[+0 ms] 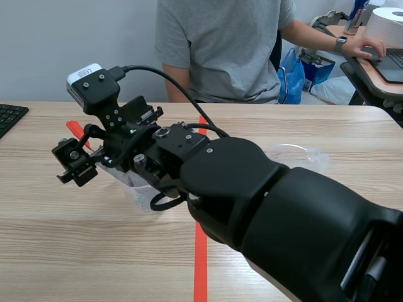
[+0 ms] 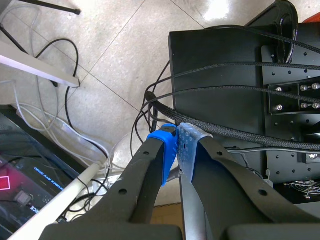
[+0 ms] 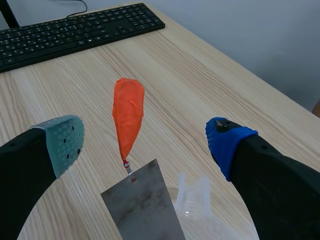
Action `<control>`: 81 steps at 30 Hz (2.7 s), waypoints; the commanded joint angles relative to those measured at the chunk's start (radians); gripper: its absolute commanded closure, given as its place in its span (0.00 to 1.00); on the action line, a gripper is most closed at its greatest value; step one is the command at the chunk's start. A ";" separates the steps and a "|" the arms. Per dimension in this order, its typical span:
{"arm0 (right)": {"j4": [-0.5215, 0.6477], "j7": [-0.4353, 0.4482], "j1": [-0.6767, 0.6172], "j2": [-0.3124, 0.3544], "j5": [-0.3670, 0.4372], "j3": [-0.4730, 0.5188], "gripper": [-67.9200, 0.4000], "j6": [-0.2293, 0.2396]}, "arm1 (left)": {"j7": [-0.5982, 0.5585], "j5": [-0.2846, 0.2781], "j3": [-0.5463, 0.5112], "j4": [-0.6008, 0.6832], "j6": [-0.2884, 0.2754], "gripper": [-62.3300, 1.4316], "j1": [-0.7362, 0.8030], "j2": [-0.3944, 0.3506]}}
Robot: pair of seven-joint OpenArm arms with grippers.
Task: Do the redox reaction experiment.
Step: 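Lift the metal plate out of the left beaker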
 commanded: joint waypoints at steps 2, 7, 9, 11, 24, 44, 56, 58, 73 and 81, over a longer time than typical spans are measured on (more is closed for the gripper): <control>0.016 0.021 0.029 -0.037 0.013 0.000 0.27 -0.003 | -0.009 -0.006 -0.003 0.013 -0.003 0.95 0.013 -0.001; -0.016 0.060 0.064 -0.037 0.036 -0.012 0.29 0.009 | -0.009 -0.006 -0.003 0.013 -0.003 0.95 0.013 -0.001; -0.036 0.077 0.082 -0.037 0.037 -0.017 0.29 0.017 | -0.009 -0.006 -0.003 0.013 -0.003 0.95 0.013 -0.001; -0.056 0.078 0.096 -0.037 0.053 -0.021 0.29 0.045 | -0.009 -0.006 -0.003 0.013 -0.003 0.95 0.013 -0.001; -0.098 0.081 0.126 -0.037 0.121 -0.085 0.42 0.114 | -0.009 -0.006 -0.003 0.013 -0.003 0.95 0.013 0.000; -0.098 0.066 0.125 -0.037 0.135 -0.085 0.97 0.114 | -0.009 -0.006 -0.003 0.013 -0.003 0.95 0.013 -0.001; -0.016 0.077 0.125 -0.025 0.113 -0.046 0.97 0.134 | -0.010 -0.006 -0.003 0.013 -0.003 0.95 0.013 -0.001; 0.021 0.064 0.125 -0.010 0.107 -0.035 0.97 0.141 | -0.010 -0.006 -0.003 0.013 -0.003 0.95 0.013 -0.001; 0.279 0.002 0.089 0.183 0.107 0.002 0.97 0.166 | -0.018 -0.006 -0.003 0.013 -0.003 0.95 0.013 -0.001; 0.409 -0.022 0.071 0.264 0.091 0.003 0.97 0.171 | -0.025 -0.006 -0.003 0.013 -0.003 0.95 0.013 -0.001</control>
